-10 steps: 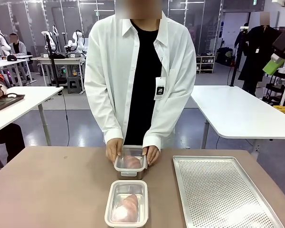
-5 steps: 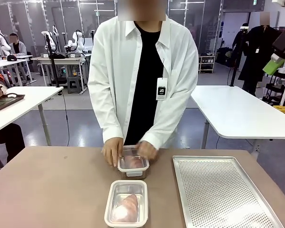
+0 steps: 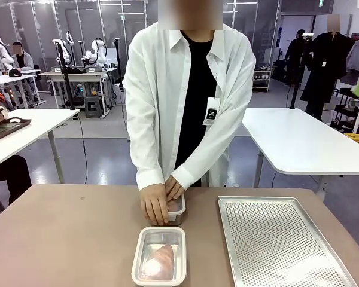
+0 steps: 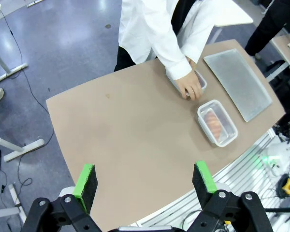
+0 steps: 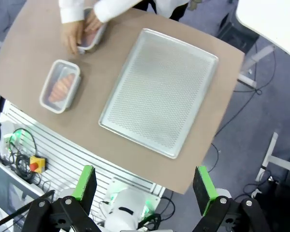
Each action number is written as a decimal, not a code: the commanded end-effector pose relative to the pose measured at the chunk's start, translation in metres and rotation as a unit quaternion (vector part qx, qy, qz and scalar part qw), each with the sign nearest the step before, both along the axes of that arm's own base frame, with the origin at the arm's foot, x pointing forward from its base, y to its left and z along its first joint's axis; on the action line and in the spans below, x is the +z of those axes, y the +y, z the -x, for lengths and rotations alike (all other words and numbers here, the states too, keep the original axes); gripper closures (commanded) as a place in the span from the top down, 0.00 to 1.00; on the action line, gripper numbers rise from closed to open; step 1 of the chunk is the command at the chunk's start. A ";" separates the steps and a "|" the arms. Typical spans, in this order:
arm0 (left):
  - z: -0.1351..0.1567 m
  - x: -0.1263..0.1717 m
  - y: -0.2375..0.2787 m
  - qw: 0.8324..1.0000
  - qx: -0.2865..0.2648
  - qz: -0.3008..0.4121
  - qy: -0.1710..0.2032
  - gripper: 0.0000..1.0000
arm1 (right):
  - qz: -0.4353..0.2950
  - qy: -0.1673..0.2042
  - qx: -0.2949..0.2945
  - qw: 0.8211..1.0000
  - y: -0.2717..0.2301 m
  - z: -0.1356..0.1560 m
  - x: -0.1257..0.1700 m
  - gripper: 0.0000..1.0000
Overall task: Place the bread into the airtight container.
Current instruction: Pick up a Butter Roll and place it into an empty Airtight Container.
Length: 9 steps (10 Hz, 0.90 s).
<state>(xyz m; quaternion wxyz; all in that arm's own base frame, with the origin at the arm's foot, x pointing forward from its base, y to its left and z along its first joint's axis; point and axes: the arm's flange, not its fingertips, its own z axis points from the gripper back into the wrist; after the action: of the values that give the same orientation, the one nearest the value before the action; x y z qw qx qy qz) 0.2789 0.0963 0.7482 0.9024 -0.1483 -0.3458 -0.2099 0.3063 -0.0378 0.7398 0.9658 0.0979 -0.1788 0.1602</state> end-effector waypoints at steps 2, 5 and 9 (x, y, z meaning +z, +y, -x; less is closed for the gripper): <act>0.001 0.001 -0.001 1.000 -0.008 0.001 -0.003 1.00 | -0.033 0.021 0.016 0.999 -0.047 0.007 0.012 1.00; 0.001 0.001 -0.001 1.000 -0.008 0.001 -0.003 1.00 | -0.022 0.013 -0.003 1.000 -0.055 0.011 0.003 1.00; 0.001 0.001 -0.001 1.000 -0.008 0.001 -0.003 1.00 | -0.022 0.013 -0.003 1.000 -0.055 0.011 0.003 1.00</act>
<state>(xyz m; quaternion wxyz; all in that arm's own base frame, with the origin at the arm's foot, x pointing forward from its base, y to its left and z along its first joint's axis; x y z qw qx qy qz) 0.2789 0.0963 0.7482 0.9024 -0.1482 -0.3458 -0.2100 0.2962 -0.0936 0.7449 0.9672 0.1222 -0.1626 0.1521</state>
